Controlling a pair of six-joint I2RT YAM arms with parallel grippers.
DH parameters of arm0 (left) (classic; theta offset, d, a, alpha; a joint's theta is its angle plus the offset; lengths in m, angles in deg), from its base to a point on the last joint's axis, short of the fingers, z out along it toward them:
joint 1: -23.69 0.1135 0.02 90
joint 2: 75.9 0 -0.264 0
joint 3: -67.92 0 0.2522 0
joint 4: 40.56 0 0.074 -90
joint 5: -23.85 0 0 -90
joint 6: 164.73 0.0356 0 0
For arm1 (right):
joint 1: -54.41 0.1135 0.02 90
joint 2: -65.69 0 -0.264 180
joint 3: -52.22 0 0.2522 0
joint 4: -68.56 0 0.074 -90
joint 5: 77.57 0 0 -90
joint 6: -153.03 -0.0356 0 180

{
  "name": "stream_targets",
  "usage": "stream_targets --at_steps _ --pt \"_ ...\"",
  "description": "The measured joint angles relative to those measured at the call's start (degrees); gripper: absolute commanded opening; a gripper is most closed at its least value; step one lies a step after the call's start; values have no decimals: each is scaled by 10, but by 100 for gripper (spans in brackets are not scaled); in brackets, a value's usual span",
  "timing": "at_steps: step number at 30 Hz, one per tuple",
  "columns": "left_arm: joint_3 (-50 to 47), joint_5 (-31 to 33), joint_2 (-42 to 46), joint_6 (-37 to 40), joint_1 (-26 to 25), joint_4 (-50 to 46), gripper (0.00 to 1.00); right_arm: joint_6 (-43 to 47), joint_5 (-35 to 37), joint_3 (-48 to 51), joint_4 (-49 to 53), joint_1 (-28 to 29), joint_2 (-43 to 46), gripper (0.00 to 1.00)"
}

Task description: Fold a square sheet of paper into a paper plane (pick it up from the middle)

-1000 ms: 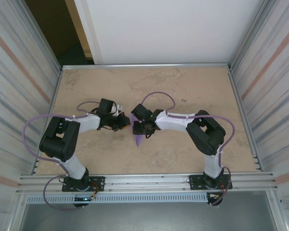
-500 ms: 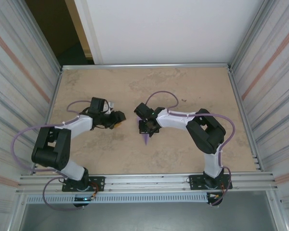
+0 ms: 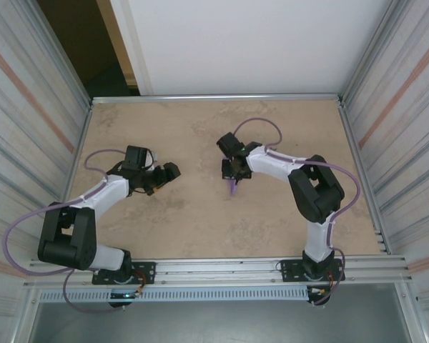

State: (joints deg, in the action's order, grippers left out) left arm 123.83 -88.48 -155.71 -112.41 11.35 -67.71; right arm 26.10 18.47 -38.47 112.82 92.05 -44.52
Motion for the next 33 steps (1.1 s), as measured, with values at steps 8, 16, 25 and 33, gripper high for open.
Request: stream_targets --at_steps 8,16,25,33 --pt "-7 10 2 2 0 -3 91 81 -3 -83 -13 -48 -63 14" --pt "-8 10 1 2 0 -3 91 110 -22 -103 -13 -59 -97 24" --pt "-8 7 -9 2 0 -1 91 111 -29 -107 -12 -59 -105 34" --pt "-8 2 -14 2 0 0 91 111 -21 -125 -3 -56 -125 39"
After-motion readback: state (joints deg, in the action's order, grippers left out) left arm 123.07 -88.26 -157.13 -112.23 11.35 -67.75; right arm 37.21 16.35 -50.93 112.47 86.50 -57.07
